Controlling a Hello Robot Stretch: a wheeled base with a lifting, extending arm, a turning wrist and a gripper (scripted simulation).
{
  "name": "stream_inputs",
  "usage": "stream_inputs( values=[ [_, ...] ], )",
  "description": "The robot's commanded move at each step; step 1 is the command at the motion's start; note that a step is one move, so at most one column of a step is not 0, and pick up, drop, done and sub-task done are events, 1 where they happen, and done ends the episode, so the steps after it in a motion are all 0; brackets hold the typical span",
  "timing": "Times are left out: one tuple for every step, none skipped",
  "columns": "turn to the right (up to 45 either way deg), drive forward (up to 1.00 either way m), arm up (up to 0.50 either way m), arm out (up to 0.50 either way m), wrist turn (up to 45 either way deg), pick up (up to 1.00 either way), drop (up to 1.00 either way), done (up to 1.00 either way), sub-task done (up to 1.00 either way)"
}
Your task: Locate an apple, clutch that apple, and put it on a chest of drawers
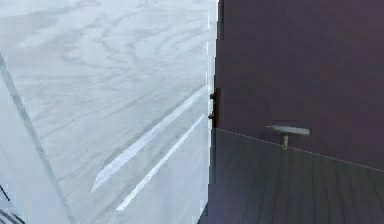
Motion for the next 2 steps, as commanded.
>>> stream_inputs(
  values=[
    [24.0, 0.0, 0.0, 0.0, 0.0, 0.0, 0.0, 0.0, 0.0],
    [0.0, 0.45, 0.0, 0.0, 0.0, 0.0, 0.0, 0.0, 0.0]
  ],
)
